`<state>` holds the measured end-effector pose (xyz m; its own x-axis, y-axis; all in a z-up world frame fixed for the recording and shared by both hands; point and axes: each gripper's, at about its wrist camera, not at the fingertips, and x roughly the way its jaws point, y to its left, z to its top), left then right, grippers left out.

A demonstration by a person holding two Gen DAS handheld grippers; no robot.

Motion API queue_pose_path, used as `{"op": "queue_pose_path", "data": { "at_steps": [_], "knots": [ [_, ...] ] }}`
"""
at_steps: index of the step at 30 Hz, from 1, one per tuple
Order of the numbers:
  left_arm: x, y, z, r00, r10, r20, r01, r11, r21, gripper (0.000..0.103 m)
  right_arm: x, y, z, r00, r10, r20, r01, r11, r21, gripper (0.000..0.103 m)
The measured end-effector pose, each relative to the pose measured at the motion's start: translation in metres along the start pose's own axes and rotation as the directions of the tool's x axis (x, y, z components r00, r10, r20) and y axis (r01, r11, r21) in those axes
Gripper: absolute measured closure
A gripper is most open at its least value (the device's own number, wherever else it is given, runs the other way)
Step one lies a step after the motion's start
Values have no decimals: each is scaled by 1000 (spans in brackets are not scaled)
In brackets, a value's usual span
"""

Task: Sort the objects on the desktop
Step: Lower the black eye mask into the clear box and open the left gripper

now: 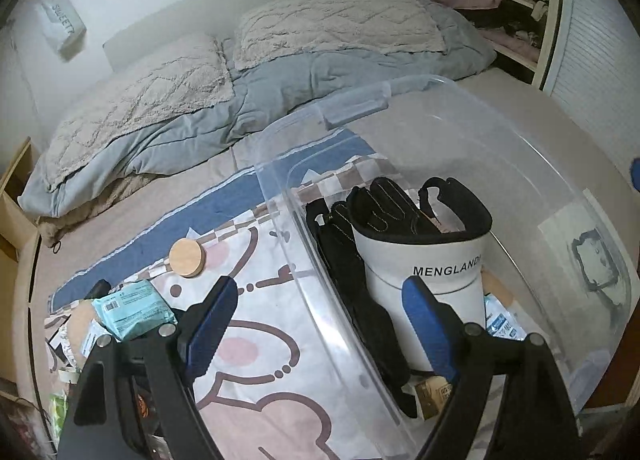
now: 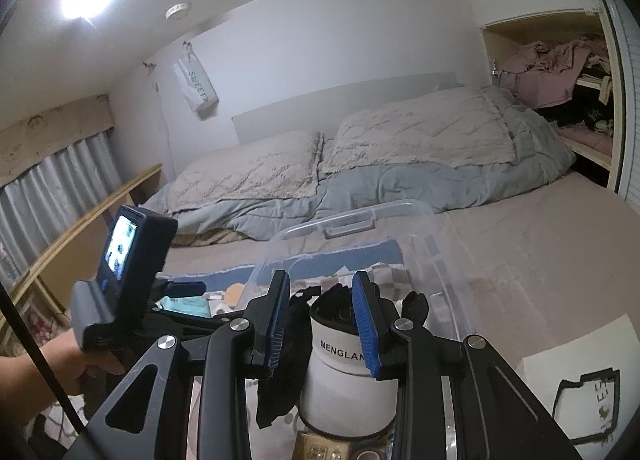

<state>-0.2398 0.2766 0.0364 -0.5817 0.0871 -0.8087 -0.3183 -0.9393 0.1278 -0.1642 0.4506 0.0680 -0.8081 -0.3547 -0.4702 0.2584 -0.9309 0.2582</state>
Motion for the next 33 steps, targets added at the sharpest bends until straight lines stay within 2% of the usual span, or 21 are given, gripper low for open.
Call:
{"op": "queue_pose_path", "data": {
  "at_steps": [5,10,15,17,19,20,21,25,27,31,33],
  "knots": [
    [-17,-2,-5,998,-50,46,50,999,-4,19,4,7,-2,999,-29,-14,28,999,-33,71],
    [-42,-5,-11,991,-81,106,80,997,10,19,-1,12,0,994,-109,-30,107,993,-57,71],
    [-69,-3,-20,980,-111,163,110,994,11,18,-13,23,-1,989,-148,-13,146,987,-60,71],
    [-78,-2,-24,976,-120,179,120,993,11,14,-19,25,-1,987,-161,4,161,986,-52,71],
    [-89,0,-29,971,-131,198,132,991,10,11,-25,27,-2,982,-186,17,186,982,-40,60],
    [-92,0,-31,970,-136,204,136,991,12,11,-26,27,-2,981,-194,21,195,980,-39,42],
    [-98,1,-34,967,-141,213,141,990,15,9,-29,29,-3,979,-204,29,205,978,-42,34],
    [-116,2,-43,953,-150,264,147,989,34,3,-40,35,-6,969,-239,56,242,969,-45,32],
    [-126,3,-49,945,-153,290,147,988,42,1,-44,36,-8,969,-240,60,243,969,-39,4],
    [-140,5,-61,931,-155,331,147,988,50,1,-55,40,-16,958,-271,99,274,961,-28,4],
    [-144,7,-68,924,-163,346,155,987,49,0,-59,41,-20,954,-279,106,282,959,-19,0]
  ]
}}
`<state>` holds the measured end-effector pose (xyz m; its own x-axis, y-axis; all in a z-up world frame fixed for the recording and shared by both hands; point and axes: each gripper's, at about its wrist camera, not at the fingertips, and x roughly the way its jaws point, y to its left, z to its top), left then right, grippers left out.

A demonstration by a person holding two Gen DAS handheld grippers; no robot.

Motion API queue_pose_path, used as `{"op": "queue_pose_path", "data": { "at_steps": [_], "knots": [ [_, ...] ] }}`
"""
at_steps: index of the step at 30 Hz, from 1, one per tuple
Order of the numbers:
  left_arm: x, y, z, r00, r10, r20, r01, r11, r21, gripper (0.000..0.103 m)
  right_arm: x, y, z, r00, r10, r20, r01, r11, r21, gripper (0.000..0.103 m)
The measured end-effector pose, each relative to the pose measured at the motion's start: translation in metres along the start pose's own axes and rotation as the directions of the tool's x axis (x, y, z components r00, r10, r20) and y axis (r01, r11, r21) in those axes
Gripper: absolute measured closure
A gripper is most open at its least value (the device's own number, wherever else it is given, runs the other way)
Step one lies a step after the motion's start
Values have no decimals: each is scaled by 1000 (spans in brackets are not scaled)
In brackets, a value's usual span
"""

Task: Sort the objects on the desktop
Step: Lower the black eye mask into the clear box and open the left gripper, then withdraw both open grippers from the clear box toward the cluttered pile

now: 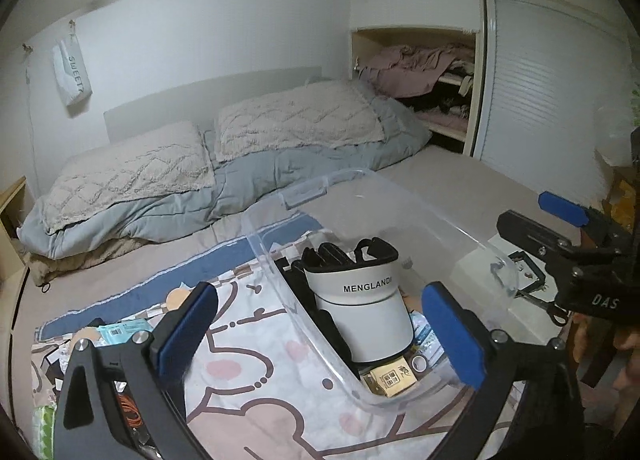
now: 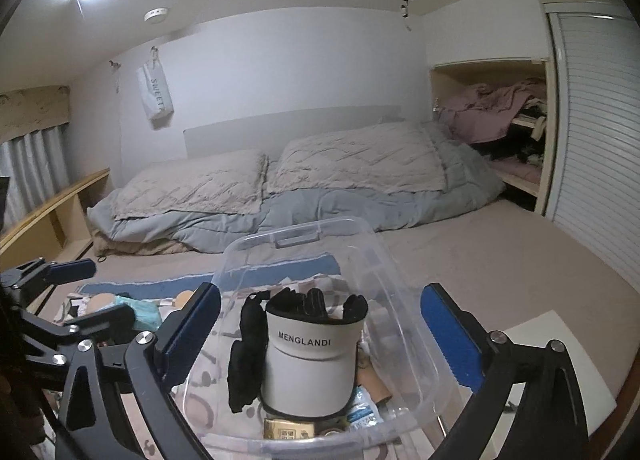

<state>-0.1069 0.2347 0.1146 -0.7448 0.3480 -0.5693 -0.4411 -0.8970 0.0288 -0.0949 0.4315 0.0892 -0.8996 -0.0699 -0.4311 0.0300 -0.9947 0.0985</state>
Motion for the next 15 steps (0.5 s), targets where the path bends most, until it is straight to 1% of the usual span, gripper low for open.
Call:
{"op": "queue_pose_path", "data": {
  "at_steps": [4,8,12,15],
  "knots": [
    [-7,5,-12,1000,-16,5,16,1000,-11,0,-9,-1,-12,1000,-13,12,13,1000,13,0],
    [-17,13,-27,1000,-9,18,10,1000,-21,0,-17,0,-23,1000,-13,21,13,1000,17,0],
    [-24,28,-40,1000,-13,26,15,998,-67,0,-26,0,-34,999,-17,41,16,1000,11,0],
    [-29,34,-49,999,4,41,-1,997,-78,0,-32,-1,-41,998,-5,59,4,1000,17,0]
  ]
}}
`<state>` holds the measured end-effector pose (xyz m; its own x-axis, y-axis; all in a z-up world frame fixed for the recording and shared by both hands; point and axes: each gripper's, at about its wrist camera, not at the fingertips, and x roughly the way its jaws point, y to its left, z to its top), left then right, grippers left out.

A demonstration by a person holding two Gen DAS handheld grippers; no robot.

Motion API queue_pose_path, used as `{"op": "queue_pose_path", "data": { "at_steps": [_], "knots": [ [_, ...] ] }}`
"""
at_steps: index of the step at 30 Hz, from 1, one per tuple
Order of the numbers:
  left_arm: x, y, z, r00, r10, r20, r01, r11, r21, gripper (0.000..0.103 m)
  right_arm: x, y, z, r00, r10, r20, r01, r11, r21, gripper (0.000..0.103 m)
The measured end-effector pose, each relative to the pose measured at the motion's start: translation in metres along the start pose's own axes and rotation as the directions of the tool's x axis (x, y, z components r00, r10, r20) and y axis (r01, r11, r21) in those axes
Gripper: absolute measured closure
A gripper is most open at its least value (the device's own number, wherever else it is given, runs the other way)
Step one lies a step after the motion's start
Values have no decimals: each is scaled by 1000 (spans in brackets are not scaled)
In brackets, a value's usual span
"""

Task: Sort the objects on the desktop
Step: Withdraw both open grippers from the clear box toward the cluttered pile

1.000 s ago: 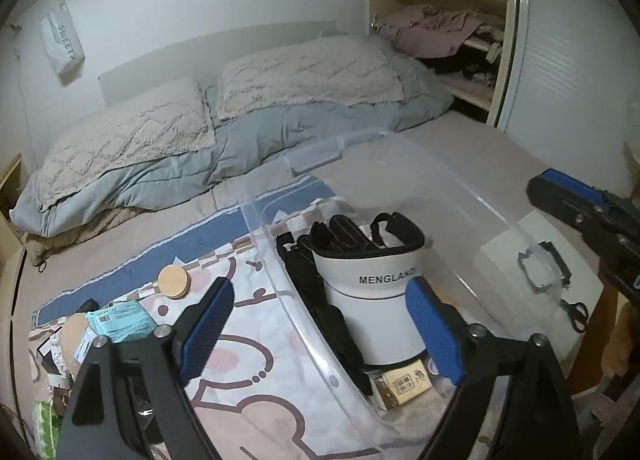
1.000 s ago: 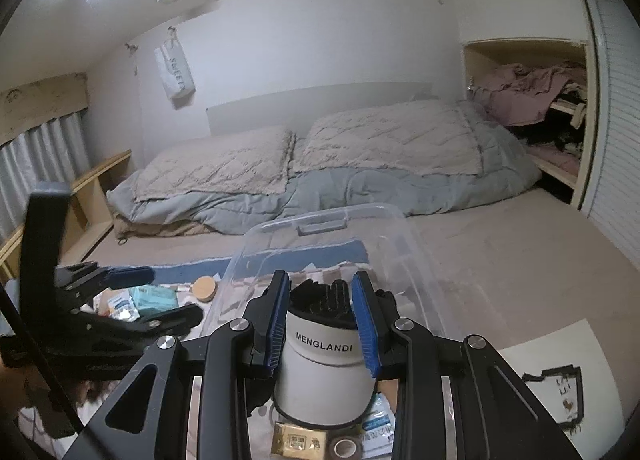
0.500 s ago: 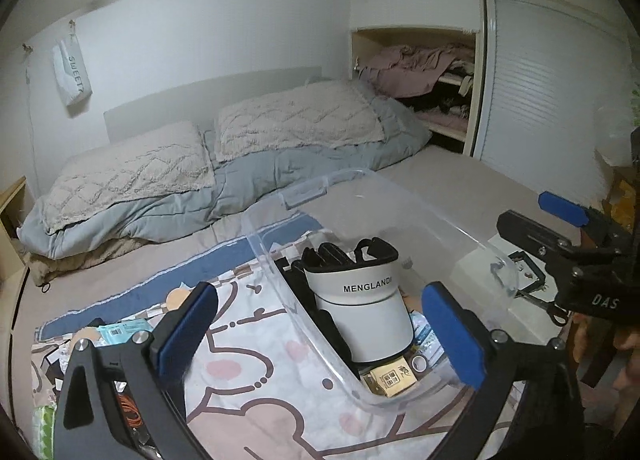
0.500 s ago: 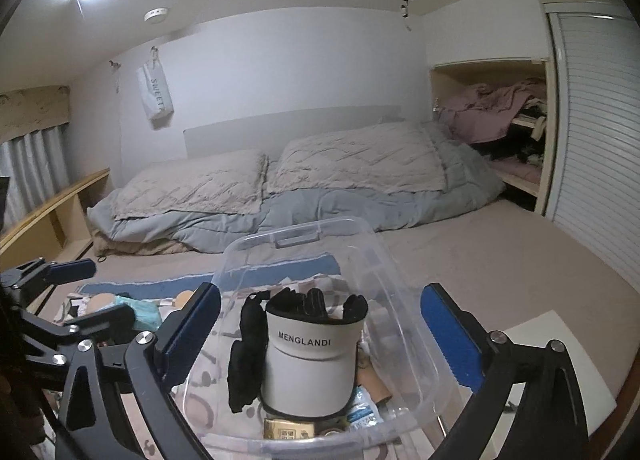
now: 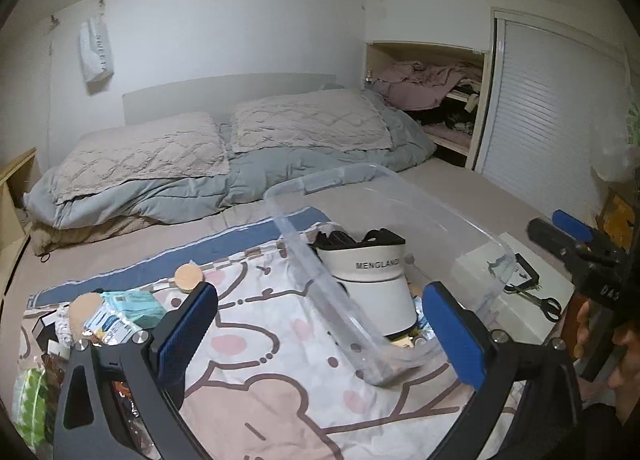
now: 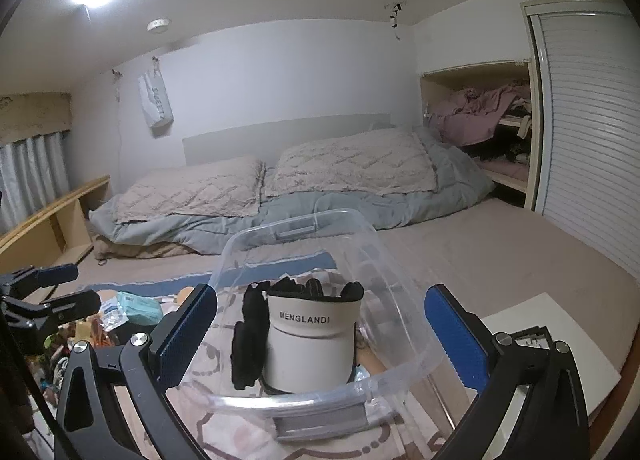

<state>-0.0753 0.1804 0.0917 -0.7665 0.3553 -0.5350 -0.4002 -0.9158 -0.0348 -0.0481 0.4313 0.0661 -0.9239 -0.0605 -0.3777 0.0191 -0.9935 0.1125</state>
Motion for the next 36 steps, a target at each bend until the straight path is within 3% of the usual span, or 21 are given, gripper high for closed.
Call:
{"op": "queue_pose_path", "data": {
  "at_steps": [23,36],
  "knots": [
    [-46,68,-38,992,103,76,-96,991,-93,0,-10,26,-11,997,19,70,-12,996,-91,0],
    [-79,121,-59,970,224,96,-210,968,-140,0,5,50,-11,998,54,20,-52,996,-77,0]
  ]
}}
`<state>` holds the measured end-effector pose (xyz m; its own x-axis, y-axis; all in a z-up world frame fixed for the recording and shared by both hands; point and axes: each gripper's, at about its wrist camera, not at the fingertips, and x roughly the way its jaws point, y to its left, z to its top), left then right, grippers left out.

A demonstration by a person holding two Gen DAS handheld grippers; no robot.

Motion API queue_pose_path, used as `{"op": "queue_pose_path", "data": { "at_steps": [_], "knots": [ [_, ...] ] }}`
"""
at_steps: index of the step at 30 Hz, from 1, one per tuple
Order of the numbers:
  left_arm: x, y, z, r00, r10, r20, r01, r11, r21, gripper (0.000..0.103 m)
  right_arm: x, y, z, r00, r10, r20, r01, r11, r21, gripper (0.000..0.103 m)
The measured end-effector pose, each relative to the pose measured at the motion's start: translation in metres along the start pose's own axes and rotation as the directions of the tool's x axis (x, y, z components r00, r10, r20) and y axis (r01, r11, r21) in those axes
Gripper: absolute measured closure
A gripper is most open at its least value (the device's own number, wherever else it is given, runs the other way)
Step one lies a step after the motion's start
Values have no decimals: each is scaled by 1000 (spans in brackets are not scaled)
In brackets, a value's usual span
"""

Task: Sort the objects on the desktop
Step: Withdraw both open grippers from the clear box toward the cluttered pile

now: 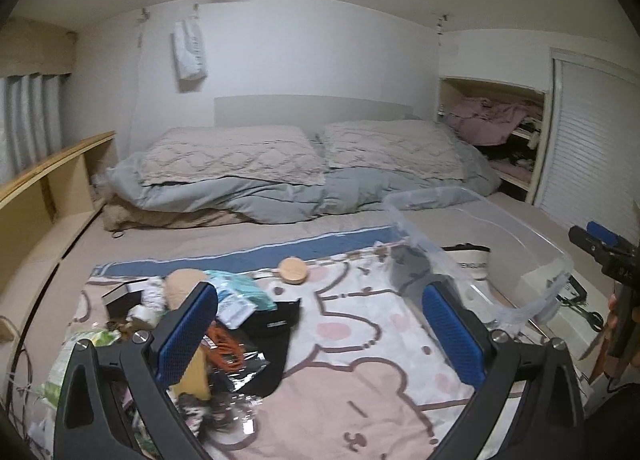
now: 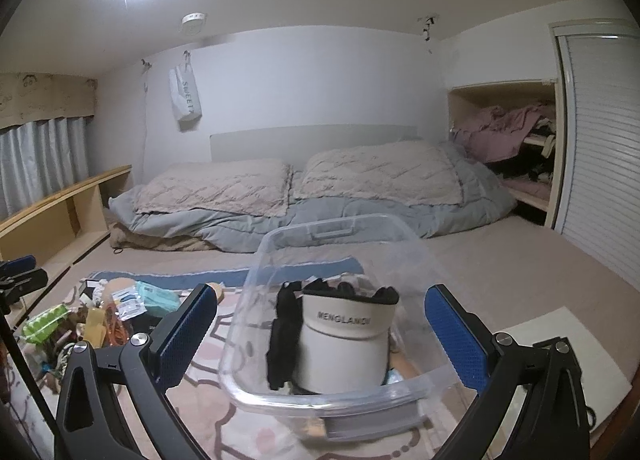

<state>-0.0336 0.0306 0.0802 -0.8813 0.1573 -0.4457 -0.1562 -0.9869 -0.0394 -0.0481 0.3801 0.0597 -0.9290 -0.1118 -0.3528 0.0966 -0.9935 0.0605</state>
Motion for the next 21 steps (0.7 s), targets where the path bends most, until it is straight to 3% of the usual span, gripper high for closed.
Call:
{"op": "queue_pose_path", "data": {
  "at_steps": [13,21],
  "knots": [
    [-39,69,-22,991,134,13,-133,990,-40,0,10,76,0,991,132,-28,-134,988,-79,0],
    [-58,103,-34,980,199,-2,-199,976,-90,0,8,129,0,965,260,-41,-263,957,-125,0]
  ]
}}
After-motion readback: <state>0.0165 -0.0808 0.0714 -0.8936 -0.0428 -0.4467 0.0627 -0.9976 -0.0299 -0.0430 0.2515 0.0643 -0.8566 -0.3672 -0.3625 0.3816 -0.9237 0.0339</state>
